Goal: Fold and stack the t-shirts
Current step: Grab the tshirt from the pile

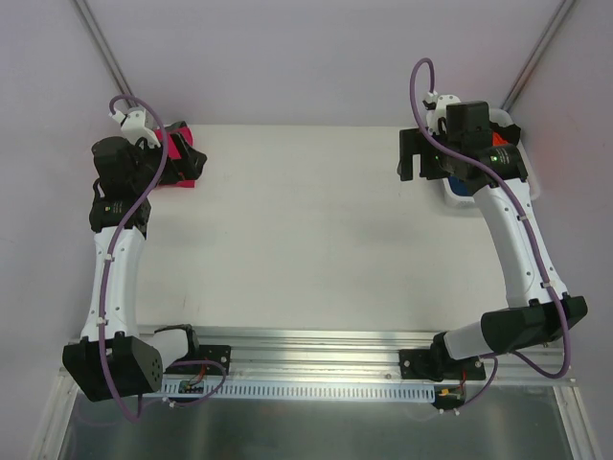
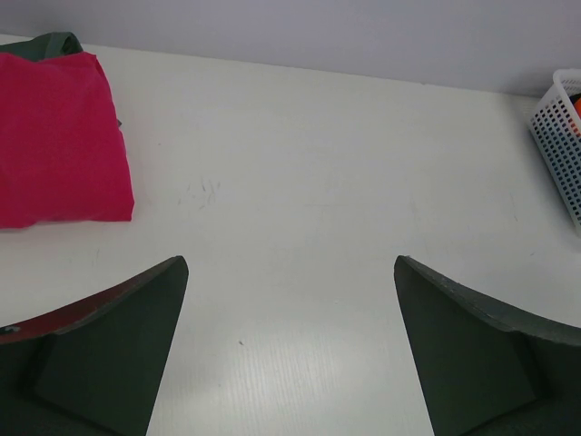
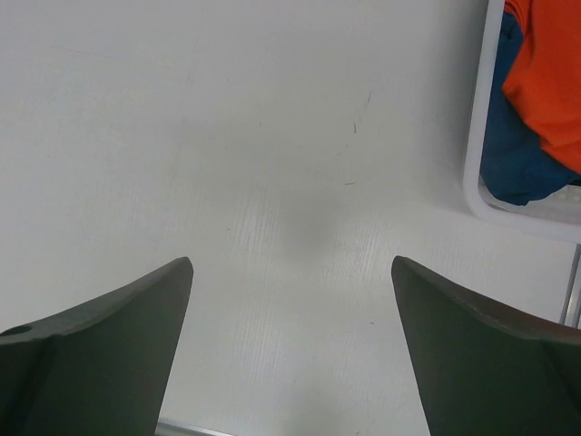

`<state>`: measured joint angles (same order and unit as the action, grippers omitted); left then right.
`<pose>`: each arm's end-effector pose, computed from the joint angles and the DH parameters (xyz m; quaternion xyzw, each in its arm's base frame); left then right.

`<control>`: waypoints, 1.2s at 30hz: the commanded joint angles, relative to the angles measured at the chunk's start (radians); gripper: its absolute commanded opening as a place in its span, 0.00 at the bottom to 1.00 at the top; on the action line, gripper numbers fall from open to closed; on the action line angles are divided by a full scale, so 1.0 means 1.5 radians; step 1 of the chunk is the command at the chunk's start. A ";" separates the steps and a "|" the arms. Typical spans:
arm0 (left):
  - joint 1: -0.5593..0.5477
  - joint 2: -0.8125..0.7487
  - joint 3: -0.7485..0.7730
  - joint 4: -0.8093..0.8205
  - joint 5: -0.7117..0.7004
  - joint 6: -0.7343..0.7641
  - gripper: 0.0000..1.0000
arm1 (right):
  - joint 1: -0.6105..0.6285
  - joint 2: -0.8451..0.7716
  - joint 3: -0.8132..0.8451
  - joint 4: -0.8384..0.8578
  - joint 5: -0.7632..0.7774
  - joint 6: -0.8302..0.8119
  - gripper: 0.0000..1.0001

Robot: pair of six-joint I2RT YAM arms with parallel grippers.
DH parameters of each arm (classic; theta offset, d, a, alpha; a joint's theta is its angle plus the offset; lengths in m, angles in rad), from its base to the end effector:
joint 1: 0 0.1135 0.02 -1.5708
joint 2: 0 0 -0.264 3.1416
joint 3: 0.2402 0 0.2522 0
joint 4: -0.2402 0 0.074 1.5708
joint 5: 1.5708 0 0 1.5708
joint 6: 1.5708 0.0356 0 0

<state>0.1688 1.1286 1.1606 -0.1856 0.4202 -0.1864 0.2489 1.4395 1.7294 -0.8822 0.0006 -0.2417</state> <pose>0.2540 0.0286 0.4036 0.0024 0.7549 -0.1639 0.6350 0.2849 0.0724 0.4416 -0.2142 0.8563 0.0014 0.4700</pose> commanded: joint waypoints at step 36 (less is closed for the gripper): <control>-0.030 0.208 0.076 -0.021 0.130 -0.021 0.99 | -0.092 0.351 0.304 0.071 0.284 -0.131 0.93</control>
<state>0.1410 1.4120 1.2304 -0.2153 0.5411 -0.1688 0.1383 1.9270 2.1017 -0.8112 0.3428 -0.4000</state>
